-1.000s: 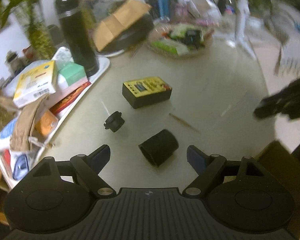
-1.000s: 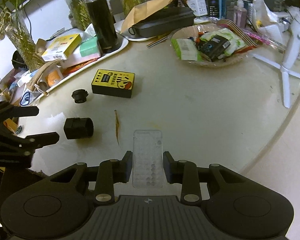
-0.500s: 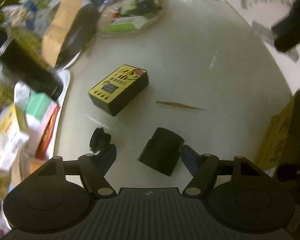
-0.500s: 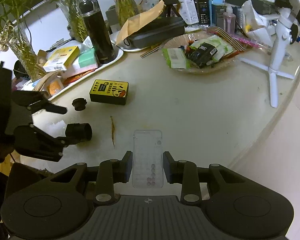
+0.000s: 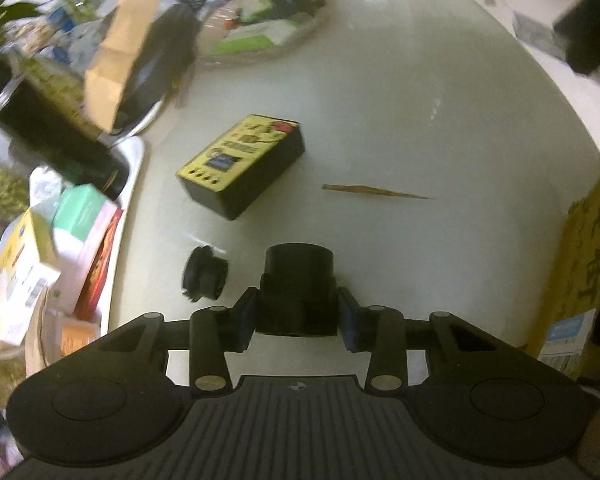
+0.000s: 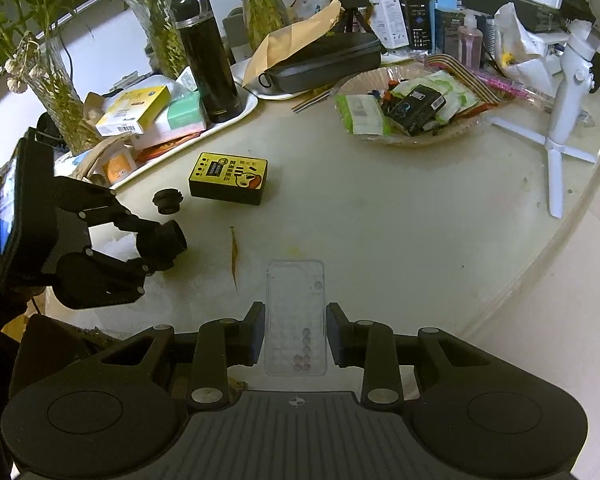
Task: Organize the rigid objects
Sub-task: 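Close the left tool on the black cylindrical part while the right tool holds the plate, then carry the black cylinder and clear plate over the cardboard box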
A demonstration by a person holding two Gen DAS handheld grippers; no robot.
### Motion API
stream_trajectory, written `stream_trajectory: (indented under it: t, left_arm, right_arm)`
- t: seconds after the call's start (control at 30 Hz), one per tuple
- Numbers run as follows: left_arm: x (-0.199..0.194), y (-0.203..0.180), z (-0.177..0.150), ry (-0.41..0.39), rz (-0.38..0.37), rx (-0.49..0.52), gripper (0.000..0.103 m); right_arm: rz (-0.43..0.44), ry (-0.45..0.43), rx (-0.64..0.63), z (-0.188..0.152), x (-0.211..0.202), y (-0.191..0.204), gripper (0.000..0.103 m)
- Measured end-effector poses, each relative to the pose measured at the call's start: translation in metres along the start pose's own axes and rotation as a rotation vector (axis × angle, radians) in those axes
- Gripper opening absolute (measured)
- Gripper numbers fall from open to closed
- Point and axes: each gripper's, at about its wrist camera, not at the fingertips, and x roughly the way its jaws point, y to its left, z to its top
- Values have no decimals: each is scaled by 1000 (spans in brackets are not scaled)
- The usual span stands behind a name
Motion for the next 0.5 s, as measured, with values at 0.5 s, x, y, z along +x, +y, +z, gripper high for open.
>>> stream_trajectory:
  t: [0.5]
  left_arm:
    - [-54,46,-13,-104,-85,-364,40]
  right_arm:
    - [2,2,-30,1,-2,7,35]
